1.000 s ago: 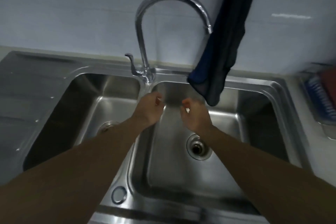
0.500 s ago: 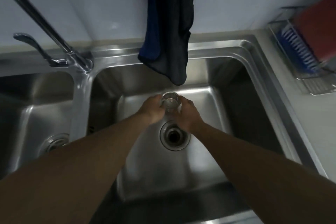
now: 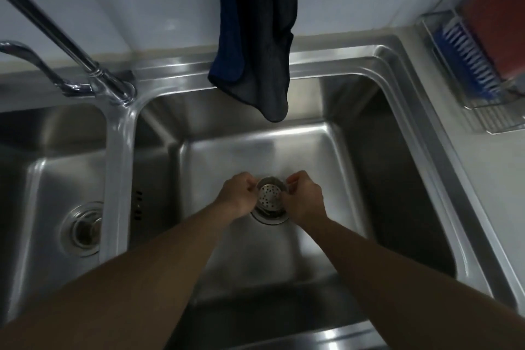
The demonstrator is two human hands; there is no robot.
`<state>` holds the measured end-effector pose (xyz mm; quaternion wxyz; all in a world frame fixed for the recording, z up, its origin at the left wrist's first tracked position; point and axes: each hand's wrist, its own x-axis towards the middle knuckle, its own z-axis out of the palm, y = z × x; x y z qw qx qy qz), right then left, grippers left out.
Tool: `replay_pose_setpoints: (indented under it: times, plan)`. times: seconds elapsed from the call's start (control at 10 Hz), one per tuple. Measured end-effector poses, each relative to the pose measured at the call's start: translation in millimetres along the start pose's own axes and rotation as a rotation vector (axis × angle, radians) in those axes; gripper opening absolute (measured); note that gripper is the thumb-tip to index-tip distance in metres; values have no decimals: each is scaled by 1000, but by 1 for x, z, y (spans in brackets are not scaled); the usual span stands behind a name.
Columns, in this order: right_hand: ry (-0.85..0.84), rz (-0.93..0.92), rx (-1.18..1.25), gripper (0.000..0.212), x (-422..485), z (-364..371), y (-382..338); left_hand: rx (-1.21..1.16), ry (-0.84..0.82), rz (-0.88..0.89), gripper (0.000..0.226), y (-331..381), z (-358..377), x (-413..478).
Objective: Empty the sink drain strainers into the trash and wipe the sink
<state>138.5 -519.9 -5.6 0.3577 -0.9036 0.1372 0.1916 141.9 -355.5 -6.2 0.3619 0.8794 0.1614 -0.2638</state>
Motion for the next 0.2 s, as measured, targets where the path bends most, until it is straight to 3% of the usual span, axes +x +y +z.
replay_pose_setpoints:
  times: [0.2]
  plan:
    - [-16, -7, -72, 34, -10, 2, 12, 74, 1, 6, 26, -3, 11, -13]
